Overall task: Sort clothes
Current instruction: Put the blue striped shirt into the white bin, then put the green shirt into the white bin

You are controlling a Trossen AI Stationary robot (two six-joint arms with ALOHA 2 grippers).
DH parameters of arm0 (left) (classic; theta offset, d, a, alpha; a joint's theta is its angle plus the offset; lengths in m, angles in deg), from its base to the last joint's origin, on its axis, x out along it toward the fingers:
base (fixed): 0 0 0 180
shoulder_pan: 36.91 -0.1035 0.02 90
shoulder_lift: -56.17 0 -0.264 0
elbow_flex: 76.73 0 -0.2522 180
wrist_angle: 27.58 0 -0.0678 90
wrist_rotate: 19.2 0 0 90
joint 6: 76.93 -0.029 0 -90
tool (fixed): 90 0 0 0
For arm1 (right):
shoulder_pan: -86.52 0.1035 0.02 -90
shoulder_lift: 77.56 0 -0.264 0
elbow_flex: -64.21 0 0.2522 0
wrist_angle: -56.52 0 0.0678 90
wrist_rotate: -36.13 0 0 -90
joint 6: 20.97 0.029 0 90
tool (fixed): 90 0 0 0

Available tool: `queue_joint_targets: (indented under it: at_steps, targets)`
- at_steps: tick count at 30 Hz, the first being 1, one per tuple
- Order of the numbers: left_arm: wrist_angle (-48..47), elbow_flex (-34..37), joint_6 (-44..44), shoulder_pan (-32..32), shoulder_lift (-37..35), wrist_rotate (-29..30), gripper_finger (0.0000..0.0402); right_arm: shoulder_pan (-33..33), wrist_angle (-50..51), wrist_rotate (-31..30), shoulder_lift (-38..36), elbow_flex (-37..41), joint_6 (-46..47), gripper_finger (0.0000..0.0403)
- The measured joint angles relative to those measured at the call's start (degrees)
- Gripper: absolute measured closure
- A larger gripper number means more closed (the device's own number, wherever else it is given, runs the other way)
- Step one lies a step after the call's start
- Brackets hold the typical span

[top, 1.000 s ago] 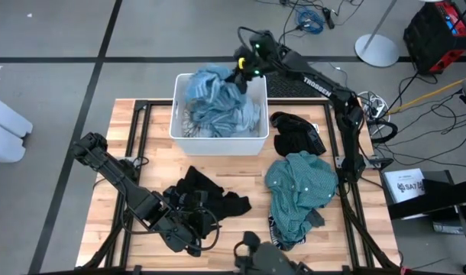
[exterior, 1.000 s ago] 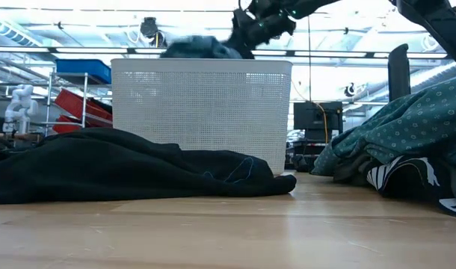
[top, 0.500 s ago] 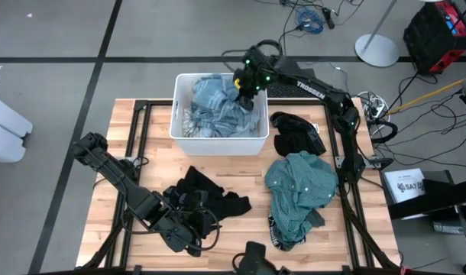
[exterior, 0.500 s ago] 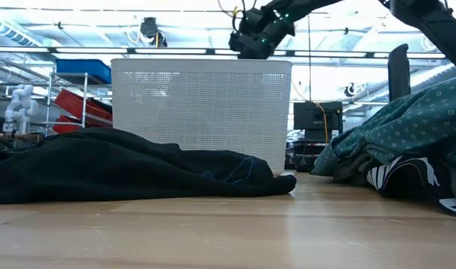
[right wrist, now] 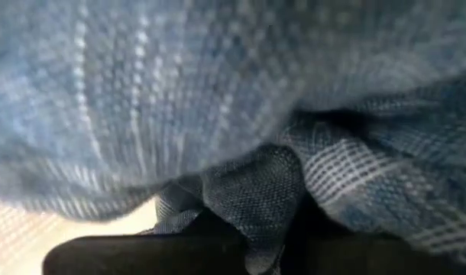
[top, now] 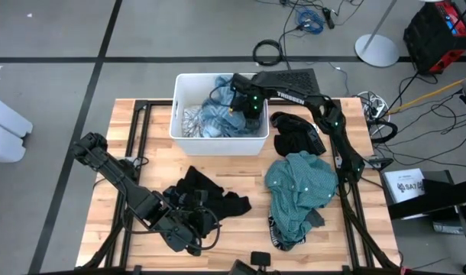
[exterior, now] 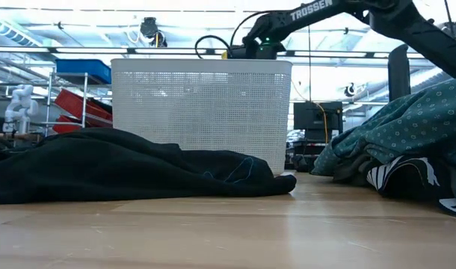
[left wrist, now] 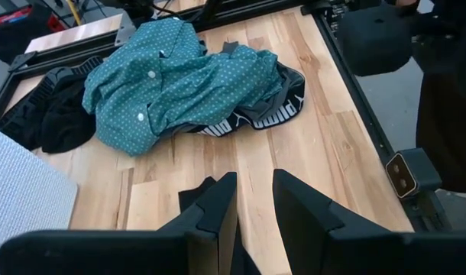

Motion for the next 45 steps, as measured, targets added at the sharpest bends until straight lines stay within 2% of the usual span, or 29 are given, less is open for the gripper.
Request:
queue_joint_targets:
  at_steps: [7,11,16,19,24,30,38,45]
  targets:
    - [0.00,0.00,0.11,0.00,0.00,0.00,0.0306,1.65,2.15,-0.04,-0.29,0.00,-4.21,0.0379]
    - [0.00,0.00,0.11,-0.02,0.00,0.00,0.0306,2.73,2.30,-1.11,-0.32,0.00,-4.73,0.0333]
    - [-0.01,0.00,0.09,-0.01,0.00,0.00,0.0306,4.33,2.45,-10.42,-0.35,0.00,-4.81,0.0266]
    - [-0.02,0.00,0.06,0.00,0.00,0.00,0.0306,4.88,2.40,-11.21,-1.06,0.02,-5.56,0.0237]
    - [-0.02,0.00,-0.13,0.00,0.00,0.00,0.0306,5.55,2.49,-11.56,-4.71,0.04,-6.08,0.0208]
    - [-0.04,0.00,-0.40,-0.02,0.00,0.00,0.0306,6.09,2.47,-11.02,-12.51,0.04,-6.14,0.0198]
    - [-0.04,0.00,-0.42,-1.21,0.00,-0.06,0.0306,6.12,4.34,-3.14,-24.11,0.04,0.34,0.0198]
    - [-0.30,0.00,-0.42,-2.28,0.00,-0.59,0.0306,6.12,12.32,11.27,-32.94,0.04,8.82,0.0199]
